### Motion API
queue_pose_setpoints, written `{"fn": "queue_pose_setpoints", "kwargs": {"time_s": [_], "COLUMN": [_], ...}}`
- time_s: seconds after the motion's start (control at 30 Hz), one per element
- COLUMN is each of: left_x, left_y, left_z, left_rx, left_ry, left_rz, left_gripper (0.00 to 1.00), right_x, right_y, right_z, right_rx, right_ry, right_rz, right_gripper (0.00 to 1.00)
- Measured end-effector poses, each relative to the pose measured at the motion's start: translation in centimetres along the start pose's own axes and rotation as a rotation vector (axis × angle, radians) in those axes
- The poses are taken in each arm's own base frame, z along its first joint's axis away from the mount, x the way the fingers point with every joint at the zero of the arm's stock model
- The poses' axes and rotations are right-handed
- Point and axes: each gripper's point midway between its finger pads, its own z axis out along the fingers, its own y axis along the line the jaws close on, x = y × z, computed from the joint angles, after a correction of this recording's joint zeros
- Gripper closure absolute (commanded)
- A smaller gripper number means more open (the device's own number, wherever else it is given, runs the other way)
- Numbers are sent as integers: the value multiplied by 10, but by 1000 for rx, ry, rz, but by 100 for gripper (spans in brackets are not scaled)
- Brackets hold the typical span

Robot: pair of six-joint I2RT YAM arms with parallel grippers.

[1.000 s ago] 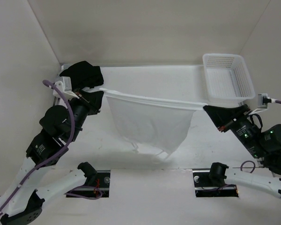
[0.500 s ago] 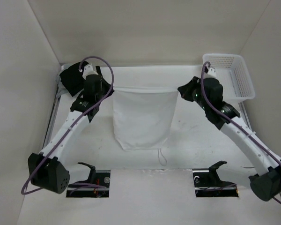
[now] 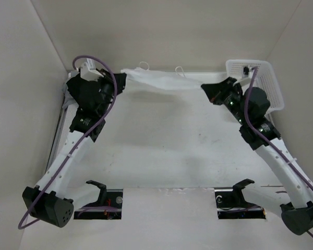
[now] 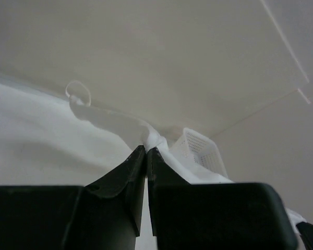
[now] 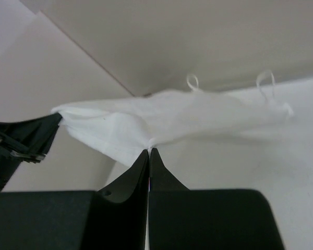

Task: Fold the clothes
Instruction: Flatten the tank top out, then fold the tank top

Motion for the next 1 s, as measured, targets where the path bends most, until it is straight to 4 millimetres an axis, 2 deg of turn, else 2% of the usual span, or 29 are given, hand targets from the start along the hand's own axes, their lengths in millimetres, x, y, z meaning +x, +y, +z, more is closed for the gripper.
{"fn": "queue_pose_setpoints", "kwargs": {"time_s": [0.1, 0.2, 0.27, 0.33, 0.4, 0.5, 0.6, 0.7, 0.8, 0.9, 1.0], "left_x": [55, 135, 188, 226, 245, 246, 233, 225, 220, 212, 204], "left_y": [47, 123, 176, 217, 237, 232, 208, 195, 193, 197, 202], "left_z": [-10, -32, -67, -110, -148, -175, -186, -202, -211, -204, -181], "left_rx": [-73, -221, -334, -427, -471, -443, -359, -325, -349, -414, -474], "left_ry": [89, 249, 371, 470, 529, 537, 494, 488, 491, 480, 460], "left_rz": [-5, 5, 13, 13, 1, -34, -77, -112, -121, -105, -99], "left_gripper": [94, 94, 94, 94, 94, 94, 94, 94, 94, 94, 94], "right_x": [66, 156, 209, 253, 287, 322, 337, 333, 323, 303, 275], "right_y": [-48, -114, -149, -172, -182, -172, -143, -111, -98, -94, -95], "right_z": [-11, -30, -54, -83, -111, -148, -172, -188, -193, -181, -146], "right_rx": [79, 222, 309, 368, 392, 350, 251, 160, 153, 196, 262], "right_ry": [106, 282, 391, 481, 548, 618, 656, 661, 642, 604, 544], "right_rz": [30, 70, 98, 125, 154, 204, 267, 318, 328, 282, 219], "right_gripper": [100, 100, 100, 100, 100, 100, 100, 100, 100, 100, 100]}}
